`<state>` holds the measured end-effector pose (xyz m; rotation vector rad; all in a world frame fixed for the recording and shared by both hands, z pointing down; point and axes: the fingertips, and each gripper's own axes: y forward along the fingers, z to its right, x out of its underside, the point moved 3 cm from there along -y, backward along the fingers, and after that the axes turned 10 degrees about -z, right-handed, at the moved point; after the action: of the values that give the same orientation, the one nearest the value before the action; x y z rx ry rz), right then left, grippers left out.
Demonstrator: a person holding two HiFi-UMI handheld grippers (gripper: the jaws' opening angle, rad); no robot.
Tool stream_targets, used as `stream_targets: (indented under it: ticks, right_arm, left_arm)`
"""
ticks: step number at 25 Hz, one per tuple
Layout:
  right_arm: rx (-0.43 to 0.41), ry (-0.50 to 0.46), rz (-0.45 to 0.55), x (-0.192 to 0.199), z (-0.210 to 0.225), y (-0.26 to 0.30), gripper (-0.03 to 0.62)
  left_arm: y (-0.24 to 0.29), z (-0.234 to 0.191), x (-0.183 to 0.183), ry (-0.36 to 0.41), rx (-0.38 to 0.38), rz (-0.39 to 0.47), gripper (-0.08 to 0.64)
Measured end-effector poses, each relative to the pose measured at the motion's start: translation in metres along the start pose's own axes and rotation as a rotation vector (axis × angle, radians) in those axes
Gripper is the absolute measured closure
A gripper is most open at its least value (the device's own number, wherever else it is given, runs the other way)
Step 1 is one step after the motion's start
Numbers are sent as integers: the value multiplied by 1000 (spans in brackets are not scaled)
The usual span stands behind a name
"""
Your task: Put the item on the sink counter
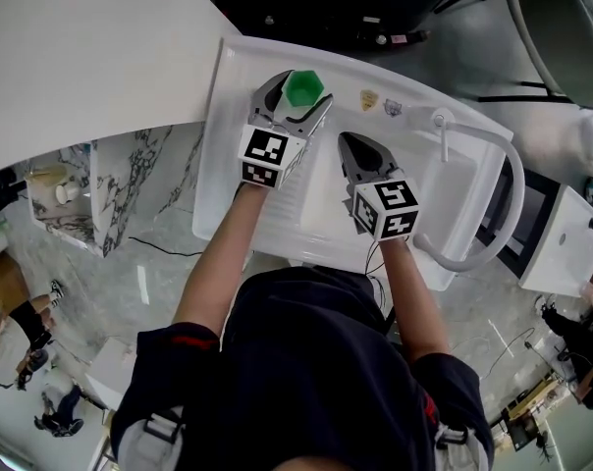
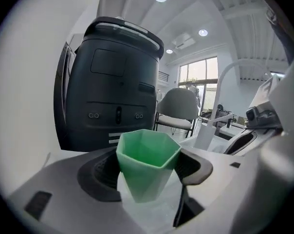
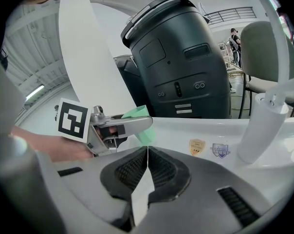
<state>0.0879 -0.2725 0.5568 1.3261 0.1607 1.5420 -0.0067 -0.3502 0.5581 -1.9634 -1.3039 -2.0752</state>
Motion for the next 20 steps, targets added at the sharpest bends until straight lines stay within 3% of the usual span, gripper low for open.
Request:
stream_targets:
  ticks: [20]
  right_arm:
    - [4,33,-33,10,9,11,557]
  left_arm:
    - [27,-10,7,-2,9,1,232]
